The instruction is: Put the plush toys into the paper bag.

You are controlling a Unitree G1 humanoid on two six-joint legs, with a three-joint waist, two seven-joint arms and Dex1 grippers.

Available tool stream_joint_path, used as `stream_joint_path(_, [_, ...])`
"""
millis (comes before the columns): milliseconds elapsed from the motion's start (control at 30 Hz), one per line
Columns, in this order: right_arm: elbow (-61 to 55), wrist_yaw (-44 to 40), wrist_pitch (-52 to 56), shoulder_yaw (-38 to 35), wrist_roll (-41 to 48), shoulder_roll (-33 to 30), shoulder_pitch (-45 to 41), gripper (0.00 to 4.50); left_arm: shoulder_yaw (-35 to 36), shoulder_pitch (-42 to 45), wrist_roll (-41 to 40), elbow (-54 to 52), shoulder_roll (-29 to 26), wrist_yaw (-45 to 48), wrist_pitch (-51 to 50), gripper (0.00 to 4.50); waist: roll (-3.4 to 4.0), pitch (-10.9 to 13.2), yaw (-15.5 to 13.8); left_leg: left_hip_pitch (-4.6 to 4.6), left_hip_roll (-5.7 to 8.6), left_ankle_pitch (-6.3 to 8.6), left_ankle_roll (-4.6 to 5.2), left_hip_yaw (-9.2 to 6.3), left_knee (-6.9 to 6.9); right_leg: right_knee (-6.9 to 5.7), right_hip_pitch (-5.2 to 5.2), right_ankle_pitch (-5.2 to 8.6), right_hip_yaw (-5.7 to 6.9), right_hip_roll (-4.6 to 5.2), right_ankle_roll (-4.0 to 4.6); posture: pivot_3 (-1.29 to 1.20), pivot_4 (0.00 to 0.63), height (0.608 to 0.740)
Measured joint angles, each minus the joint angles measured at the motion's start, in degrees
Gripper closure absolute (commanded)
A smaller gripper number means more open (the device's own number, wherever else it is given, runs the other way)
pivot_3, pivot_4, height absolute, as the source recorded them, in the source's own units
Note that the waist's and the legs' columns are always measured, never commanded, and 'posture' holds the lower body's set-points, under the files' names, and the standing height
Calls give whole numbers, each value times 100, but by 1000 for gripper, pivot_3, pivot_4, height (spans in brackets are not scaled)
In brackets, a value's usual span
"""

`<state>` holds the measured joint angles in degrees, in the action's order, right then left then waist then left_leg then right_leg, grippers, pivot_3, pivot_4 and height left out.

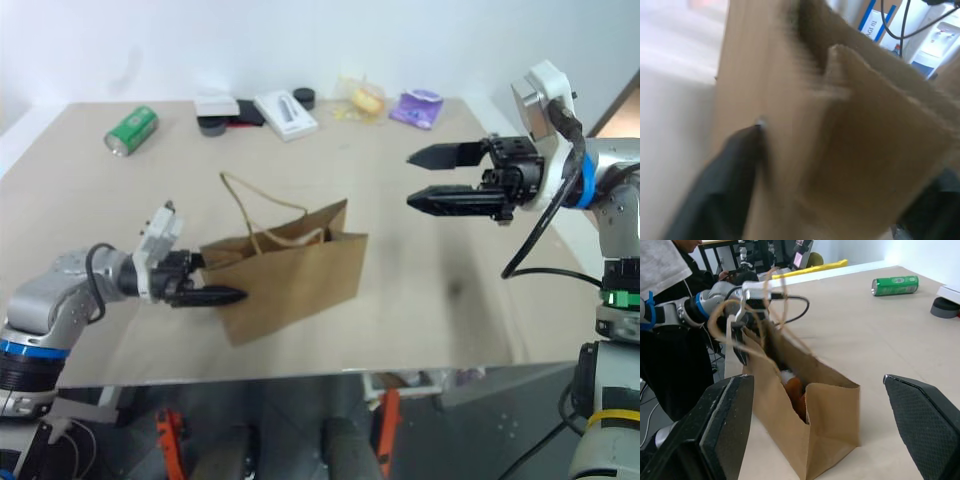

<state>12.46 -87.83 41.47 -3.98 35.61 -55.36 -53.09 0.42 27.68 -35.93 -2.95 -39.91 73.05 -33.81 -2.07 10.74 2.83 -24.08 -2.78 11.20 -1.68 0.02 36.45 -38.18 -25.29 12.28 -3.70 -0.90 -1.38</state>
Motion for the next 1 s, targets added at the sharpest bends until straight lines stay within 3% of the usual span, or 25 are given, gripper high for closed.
stream_joint_path(233, [-49, 25, 1, 35, -1, 30, 58, 0, 404, -144, -386, -550, -217, -276, -405, 82, 0, 1, -6, -1, -1, 0, 0, -1, 0, 0, -1, 0, 1, 0, -1, 0, 150, 740])
stream_joint_path(433, [-90, 264, 61, 32, -61, 21, 274, 0, 1794, -201, -1370, -1026, -800, -1011, -1307, 82, 0, 1, -6, 0, -3, 0, 0, -2, 0, -1, -2, 0, 4, -1, 0, 0, 150, 740])
stream_joint_path(500, [-70, 377, 44, 32, -142, 21, 347, 0, 1965, -203, -1387, -954, -857, -1190, -1377, 82, 1, 2, -7, -2, 1, 0, 0, -1, 2, -1, -2, 0, 2, 3, 0, 0, 150, 740])
stream_joint_path(633, [417, 935, -312, 4, -573, 55, 559, 0, 2351, -408, -491, 298, -1493, -1525, -749, 82, 1, 2, 5, 2, 0, 0, 0, 12, 4, -1, -4, 0, -5, 3, 4, 0, 150, 740])
stream_joint_path(833, [1025, 1416, -779, 5, -1037, 128, 541, 0, 2343, -452, 285, 1627, -1793, -1288, 174, 82, 1, 2, -7, -2, 0, 0, -1, 16, 0, 0, -9, 5, -5, 9, 9, 0, 150, 740])
stream_joint_path(1000, [1205, 1488, -894, 5, -1168, 144, 534, 0, 2273, -426, 434, 1850, -1809, -1089, 379, 82, 1, 2, -8, -5, 1, 1, -1, 18, -1, 0, -9, 6, -4, 12, 1, 0, 150, 740])
